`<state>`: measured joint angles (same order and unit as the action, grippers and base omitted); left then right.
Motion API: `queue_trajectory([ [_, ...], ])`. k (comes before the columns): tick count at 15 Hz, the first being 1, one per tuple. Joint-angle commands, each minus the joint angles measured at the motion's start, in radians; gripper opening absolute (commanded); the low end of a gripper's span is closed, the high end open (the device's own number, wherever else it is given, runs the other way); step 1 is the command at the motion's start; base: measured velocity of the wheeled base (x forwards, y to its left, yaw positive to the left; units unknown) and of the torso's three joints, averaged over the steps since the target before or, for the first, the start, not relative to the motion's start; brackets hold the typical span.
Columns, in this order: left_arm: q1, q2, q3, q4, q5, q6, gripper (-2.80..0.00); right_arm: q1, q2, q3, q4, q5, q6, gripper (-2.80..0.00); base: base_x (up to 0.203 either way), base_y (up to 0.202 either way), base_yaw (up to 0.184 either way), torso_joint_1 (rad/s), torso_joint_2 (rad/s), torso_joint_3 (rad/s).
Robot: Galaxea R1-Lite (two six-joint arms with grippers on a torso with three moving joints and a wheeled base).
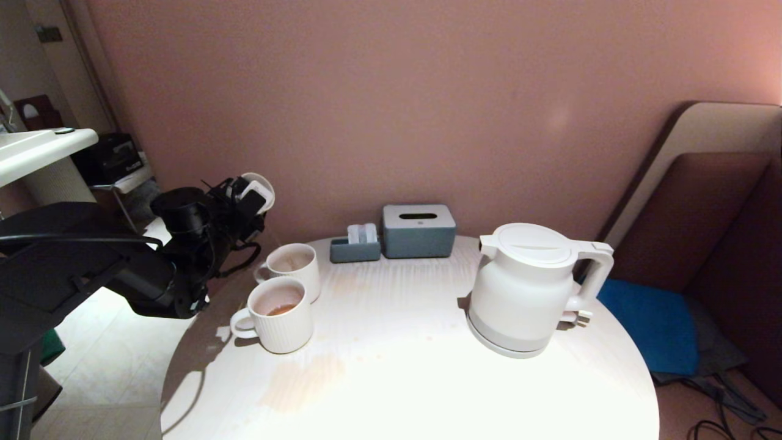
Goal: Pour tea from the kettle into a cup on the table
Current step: Pour water into another cup
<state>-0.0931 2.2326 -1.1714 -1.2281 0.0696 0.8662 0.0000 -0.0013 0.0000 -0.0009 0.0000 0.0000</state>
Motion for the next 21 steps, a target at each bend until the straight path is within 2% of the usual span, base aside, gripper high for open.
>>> queue_trajectory([
  [1, -0.021, -0.016, 0.021, -0.004, 0.0, 0.031, -2.8, 0.0, 0.001, 0.0, -0.001, 0.0, 0.0, -2.8, 0.0, 0.0, 0.0, 0.0, 0.0, 0.0],
  [6, -0.046, -0.026, 0.064, -0.013, -0.026, 0.117, -2.8, 0.0, 0.001, 0.0, 0.001, 0.0, 0.0, -2.8, 0.0, 0.0, 0.0, 0.0, 0.0, 0.0],
  [15, -0.046, -0.031, 0.089, -0.014, -0.03, 0.188, -2.8, 0.0, 0.001, 0.0, -0.001, 0.0, 0.0, -2.8, 0.0, 0.0, 0.0, 0.0, 0.0, 0.0],
  [17, -0.045, -0.038, 0.11, -0.013, -0.054, 0.193, -2.8, 0.0, 0.001, 0.0, -0.001, 0.0, 0.0, -2.8, 0.0, 0.0, 0.0, 0.0, 0.0, 0.0],
  [21, -0.036, -0.045, 0.118, -0.016, -0.085, 0.246, -2.8, 0.0, 0.001, 0.0, -0.001, 0.0, 0.0, -2.8, 0.0, 0.0, 0.0, 0.0, 0.0, 0.0],
])
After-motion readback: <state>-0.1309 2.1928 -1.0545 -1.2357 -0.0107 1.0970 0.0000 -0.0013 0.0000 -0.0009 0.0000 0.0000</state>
